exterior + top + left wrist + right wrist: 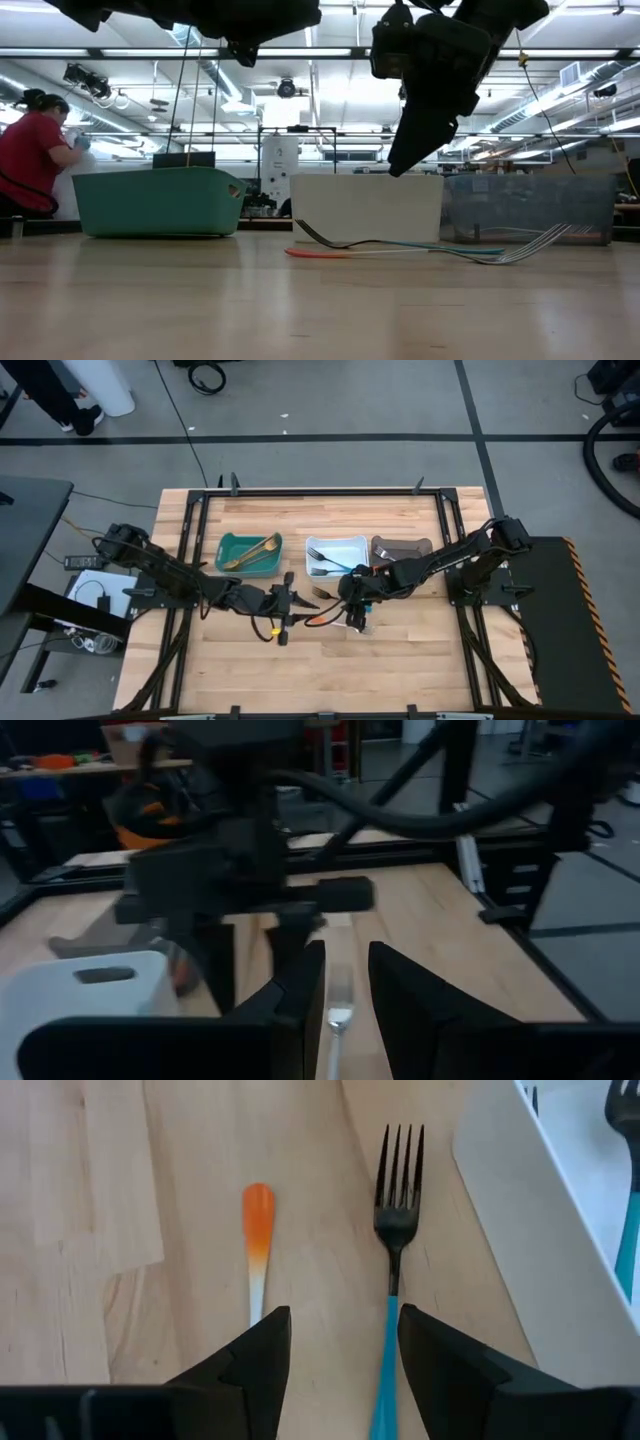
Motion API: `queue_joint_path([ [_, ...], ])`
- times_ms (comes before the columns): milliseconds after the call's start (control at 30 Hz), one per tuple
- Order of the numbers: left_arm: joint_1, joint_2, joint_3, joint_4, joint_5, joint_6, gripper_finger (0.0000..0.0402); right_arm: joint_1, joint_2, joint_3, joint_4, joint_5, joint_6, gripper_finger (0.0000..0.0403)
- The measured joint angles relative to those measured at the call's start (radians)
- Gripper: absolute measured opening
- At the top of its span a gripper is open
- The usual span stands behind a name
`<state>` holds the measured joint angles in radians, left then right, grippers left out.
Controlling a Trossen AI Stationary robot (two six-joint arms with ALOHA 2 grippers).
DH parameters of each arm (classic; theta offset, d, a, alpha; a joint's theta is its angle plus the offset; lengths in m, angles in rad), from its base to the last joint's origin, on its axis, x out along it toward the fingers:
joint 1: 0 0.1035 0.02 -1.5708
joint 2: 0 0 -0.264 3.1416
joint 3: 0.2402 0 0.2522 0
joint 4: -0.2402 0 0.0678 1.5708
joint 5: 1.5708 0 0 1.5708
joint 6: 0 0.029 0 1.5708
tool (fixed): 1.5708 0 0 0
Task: Sort silverware by color (type)
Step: Put the blue fork into the white bin
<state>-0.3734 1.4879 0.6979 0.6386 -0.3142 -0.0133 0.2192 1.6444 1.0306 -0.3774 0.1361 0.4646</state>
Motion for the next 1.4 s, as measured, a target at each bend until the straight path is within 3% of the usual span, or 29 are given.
queue_joint_path([
  [233, -0.025, 0.000, 0.000, -0.098, 0.003, -0.043, 0.0089, 0.012, 0.000, 0.000, -0.031, 0.024, 0.043, 0.0191],
  [600, 0.010, 0.000, 0.000, -0.388, 0.004, -0.242, 0.0089, 0.042, 0.000, -0.009, -0.026, 0.092, 0.032, 0.0191],
  [1067, 0.009, 0.000, 0.000, -0.459, 0.023, -0.325, 0.0089, 0.050, 0.010, -0.143, 0.219, 0.177, -0.050, 0.0191],
  [1400, 0.010, -0.051, 0.002, -0.542, 0.025, -0.362, 0.0089, 0.050, 0.156, -0.134, 0.295, 0.189, -0.067, 0.0191],
])
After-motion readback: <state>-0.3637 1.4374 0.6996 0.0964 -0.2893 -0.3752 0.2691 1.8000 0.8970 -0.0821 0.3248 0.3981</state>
